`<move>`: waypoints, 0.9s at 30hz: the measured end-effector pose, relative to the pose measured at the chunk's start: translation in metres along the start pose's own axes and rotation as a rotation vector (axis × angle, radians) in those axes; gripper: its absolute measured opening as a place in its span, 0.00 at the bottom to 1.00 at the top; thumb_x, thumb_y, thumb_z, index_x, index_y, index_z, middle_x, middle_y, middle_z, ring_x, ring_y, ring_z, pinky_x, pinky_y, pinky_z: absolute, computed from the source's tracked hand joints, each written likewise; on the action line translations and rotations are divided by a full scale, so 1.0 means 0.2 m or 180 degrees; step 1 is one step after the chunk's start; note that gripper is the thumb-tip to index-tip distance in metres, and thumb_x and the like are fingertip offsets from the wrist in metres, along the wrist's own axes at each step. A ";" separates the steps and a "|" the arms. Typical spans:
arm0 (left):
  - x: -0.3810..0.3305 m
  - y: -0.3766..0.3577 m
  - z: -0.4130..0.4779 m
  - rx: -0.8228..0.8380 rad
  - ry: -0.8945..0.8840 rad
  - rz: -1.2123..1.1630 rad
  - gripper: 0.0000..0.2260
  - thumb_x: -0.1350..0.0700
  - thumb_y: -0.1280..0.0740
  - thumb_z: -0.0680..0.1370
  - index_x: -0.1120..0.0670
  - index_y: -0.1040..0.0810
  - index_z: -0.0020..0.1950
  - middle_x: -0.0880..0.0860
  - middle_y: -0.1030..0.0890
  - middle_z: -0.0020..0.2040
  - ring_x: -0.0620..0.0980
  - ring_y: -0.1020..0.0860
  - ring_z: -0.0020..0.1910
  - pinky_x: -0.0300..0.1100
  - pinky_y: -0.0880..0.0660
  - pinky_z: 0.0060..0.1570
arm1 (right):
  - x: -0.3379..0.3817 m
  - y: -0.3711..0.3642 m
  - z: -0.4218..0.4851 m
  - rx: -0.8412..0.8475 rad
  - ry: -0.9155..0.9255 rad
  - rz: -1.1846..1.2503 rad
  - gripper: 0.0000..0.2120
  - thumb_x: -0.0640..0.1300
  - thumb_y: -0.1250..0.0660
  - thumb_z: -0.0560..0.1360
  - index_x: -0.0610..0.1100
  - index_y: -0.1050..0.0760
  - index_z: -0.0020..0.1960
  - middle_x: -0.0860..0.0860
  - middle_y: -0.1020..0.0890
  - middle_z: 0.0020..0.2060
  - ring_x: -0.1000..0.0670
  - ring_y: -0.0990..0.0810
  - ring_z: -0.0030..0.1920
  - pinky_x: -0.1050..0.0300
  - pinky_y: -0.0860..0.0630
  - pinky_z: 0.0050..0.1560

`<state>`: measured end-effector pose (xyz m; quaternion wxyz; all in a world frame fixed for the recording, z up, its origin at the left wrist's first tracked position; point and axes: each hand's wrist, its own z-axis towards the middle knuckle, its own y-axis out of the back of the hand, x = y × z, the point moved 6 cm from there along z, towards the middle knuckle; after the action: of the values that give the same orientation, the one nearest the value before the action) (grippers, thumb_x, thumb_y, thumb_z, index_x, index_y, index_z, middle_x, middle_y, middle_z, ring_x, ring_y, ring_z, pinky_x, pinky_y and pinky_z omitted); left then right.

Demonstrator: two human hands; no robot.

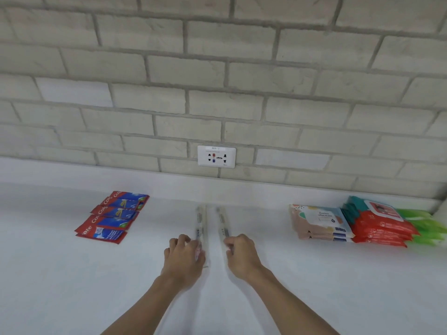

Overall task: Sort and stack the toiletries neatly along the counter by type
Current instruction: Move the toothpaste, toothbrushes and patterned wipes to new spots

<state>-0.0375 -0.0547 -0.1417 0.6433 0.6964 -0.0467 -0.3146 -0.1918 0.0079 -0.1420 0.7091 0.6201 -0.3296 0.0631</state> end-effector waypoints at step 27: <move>0.55 0.22 0.15 0.0298 0.0116 -0.0014 0.17 0.45 0.43 0.81 0.43 0.31 0.70 0.49 0.37 0.72 0.55 0.41 0.71 0.53 0.38 0.68 | 0.61 -0.38 0.20 0.0171 0.0289 -0.0122 0.13 0.32 0.41 0.74 0.43 0.35 0.34 0.48 0.31 0.39 0.49 0.32 0.39 0.69 0.39 0.33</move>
<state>0.0505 -0.1389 -0.1421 0.6100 0.7315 -0.0481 -0.3008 -0.0743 -0.0855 -0.1390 0.7075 0.6416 -0.2833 0.0864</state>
